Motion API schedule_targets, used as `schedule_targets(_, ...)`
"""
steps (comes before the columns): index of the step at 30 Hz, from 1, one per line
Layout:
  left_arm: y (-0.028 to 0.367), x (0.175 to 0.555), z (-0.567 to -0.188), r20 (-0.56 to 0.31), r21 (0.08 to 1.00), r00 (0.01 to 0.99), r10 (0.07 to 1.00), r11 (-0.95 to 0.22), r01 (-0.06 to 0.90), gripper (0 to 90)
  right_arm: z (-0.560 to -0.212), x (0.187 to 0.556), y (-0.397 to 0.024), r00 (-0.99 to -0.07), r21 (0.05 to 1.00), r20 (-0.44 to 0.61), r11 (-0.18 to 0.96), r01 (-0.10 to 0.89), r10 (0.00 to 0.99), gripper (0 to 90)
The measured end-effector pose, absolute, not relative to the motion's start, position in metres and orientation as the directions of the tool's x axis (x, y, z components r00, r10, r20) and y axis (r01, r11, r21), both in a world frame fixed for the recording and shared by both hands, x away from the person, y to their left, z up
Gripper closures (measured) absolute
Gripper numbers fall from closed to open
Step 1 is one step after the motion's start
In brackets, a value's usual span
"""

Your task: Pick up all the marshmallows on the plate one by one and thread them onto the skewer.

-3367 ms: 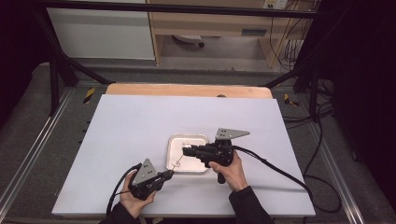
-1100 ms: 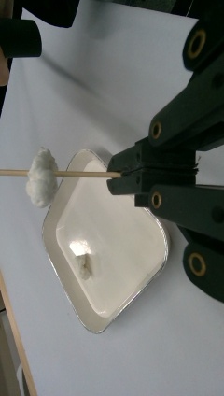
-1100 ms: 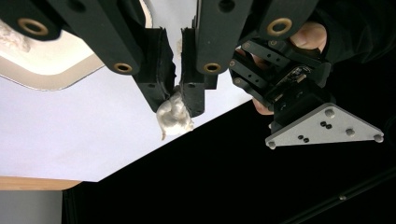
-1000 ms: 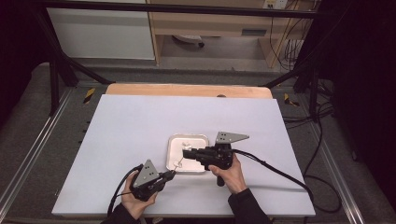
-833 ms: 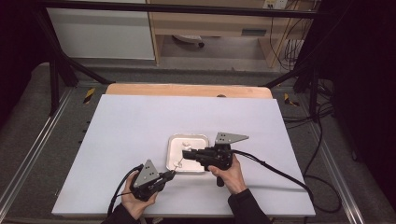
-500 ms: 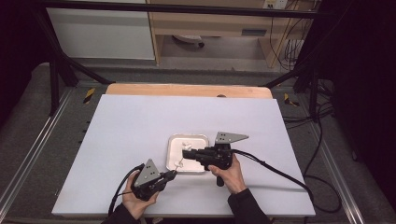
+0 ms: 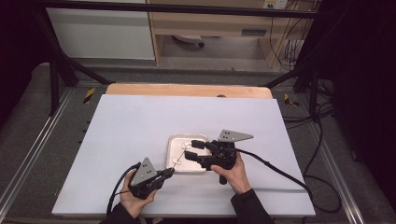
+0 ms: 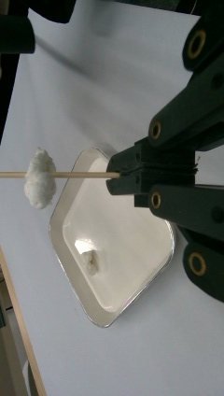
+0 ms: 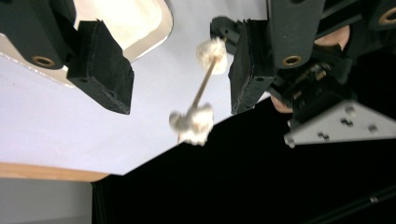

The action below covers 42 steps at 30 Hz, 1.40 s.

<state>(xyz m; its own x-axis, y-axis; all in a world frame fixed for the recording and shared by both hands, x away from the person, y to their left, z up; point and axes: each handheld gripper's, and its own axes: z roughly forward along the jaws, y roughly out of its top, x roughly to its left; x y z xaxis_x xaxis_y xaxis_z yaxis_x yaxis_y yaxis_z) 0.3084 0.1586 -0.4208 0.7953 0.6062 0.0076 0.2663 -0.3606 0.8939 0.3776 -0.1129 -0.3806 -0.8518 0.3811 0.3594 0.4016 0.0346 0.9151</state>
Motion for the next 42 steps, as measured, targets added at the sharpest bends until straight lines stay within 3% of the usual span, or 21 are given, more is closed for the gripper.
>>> schedule_targets(4, 0.155, 0.308, -0.423, 0.014, 0.886, 0.804, 0.594, -0.380, 0.265, 89.1, -0.373, 0.382, -0.117, -0.843, 0.917, 0.375, -0.017, 0.400, 0.385, 44.5)
schedule_targets(6, 0.154, 0.308, -0.424, 0.015, 0.883, 0.808, 0.589, -0.387, 0.265, 89.0, -0.371, 0.385, -0.118, -0.843, 0.913, 0.385, -0.024, 0.406, 0.376, 51.7)
schedule_targets(9, 0.153, 0.308, -0.424, 0.016, 0.882, 0.808, 0.589, -0.389, 0.267, 89.1, -0.373, 0.385, -0.118, -0.850, 0.909, 0.392, -0.009, 0.416, 0.353, 70.1)
schedule_targets(12, 0.155, 0.308, -0.425, 0.001, 0.881, 0.803, 0.596, -0.380, 0.281, 89.1, -0.376, 0.384, -0.116, -0.854, 0.907, 0.396, 0.004, 0.422, 0.337, 76.9)
schedule_targets(42, 0.156, 0.307, -0.423, -0.006, 0.882, 0.785, 0.619, -0.366, 0.296, 89.2, -0.388, 0.377, -0.106, -0.859, 0.910, 0.402, -0.032, 0.414, 0.316, 81.6)
